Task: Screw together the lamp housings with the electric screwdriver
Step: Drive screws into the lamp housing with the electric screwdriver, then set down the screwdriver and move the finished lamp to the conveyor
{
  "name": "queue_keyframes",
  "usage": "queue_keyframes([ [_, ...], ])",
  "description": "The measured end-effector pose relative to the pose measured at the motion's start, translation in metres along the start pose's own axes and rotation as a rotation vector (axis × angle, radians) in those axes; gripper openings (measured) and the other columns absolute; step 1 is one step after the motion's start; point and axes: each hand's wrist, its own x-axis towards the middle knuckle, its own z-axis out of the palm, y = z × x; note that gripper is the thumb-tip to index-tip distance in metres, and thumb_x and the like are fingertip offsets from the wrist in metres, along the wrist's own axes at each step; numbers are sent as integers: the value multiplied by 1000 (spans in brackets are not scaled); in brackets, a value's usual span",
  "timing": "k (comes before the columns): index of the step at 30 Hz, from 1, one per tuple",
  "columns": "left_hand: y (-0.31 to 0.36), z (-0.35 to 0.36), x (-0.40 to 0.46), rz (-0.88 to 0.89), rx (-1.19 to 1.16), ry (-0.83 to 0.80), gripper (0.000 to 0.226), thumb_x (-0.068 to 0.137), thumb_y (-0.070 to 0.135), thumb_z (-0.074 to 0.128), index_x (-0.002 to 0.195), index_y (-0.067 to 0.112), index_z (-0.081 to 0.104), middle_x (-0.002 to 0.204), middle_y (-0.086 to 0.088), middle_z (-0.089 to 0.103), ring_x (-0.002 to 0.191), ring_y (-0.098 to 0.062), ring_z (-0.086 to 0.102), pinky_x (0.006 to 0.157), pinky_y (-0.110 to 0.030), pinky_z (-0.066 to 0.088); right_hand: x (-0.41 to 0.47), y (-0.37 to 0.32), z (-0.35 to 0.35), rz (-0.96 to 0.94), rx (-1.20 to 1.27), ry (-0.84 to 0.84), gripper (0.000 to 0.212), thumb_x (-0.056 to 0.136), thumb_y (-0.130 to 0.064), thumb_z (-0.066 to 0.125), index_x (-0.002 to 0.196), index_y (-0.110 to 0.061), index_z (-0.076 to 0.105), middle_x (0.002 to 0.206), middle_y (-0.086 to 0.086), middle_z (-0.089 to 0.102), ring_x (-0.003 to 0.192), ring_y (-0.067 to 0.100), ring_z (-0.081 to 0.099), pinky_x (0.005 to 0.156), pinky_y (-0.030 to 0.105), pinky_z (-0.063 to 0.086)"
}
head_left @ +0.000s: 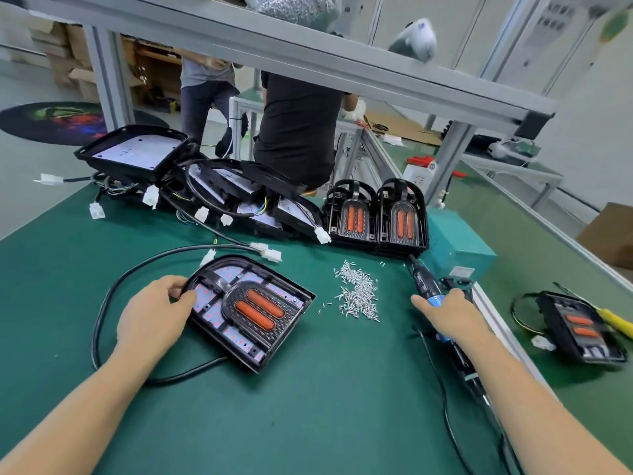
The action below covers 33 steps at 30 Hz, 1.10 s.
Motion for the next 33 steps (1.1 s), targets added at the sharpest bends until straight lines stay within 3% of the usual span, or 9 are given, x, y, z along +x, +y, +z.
queue_keyframes([
  [5,0,-3,-3,14,-8,-16,20,88,22,60,107,19,66,95,4,61,89,-22,55,78,-30,37,1,-10,12,-36,-230,136,65,89,-65,51,116,-9,34,106,12,65,99,32,63,66,33,37],
  [8,1,-8,-7,41,-32,-55,23,88,22,62,110,18,65,100,3,62,86,-23,59,80,-30,39,1,-13,18,-42,-334,193,60,88,-68,49,101,-13,27,104,9,66,93,28,64,74,34,39],
  [11,-1,-14,-12,91,-21,-37,29,88,20,62,117,16,61,111,-1,62,82,-21,57,85,-34,43,3,-14,20,-66,-478,243,63,86,-72,45,110,-15,41,114,7,65,108,28,60,94,38,36],
  [14,-6,-24,-16,143,40,87,30,88,17,62,118,15,61,109,-2,60,80,-17,51,79,-33,39,5,-14,15,-62,-536,224,67,87,-74,41,118,-15,49,126,9,61,120,29,53,96,36,34],
  [20,-19,-52,-1,92,272,201,36,88,18,61,123,10,59,127,-13,53,115,-36,42,96,-46,34,-4,-24,-2,-47,-551,117,71,91,-71,35,131,-13,46,135,9,54,123,28,52,104,39,36],
  [22,-24,-57,6,23,316,185,40,89,23,59,127,9,56,127,-16,53,118,-38,41,97,-48,34,-14,-36,-9,-133,-582,237,70,92,-70,35,131,-13,48,135,10,52,125,30,50,105,41,37],
  [24,-28,-58,11,-29,353,149,45,91,29,57,130,8,53,127,-18,53,119,-38,41,97,-48,35,-27,-56,-11,-308,-443,273,66,93,-66,38,132,-14,49,132,12,54,123,30,51,101,42,40],
  [28,-27,-49,21,-47,475,73,44,89,36,59,125,11,57,123,-16,53,116,-36,43,93,-43,38,-65,-109,2,-570,62,-150,61,91,-60,51,137,-20,50,133,3,57,120,20,54,100,31,41],
  [33,-22,-47,37,-46,289,64,12,89,13,55,94,14,66,94,-9,64,84,-30,53,67,-33,42,-96,-160,39,-655,198,-473,60,89,-57,59,132,-15,55,130,-2,57,112,14,55,94,27,39],
])
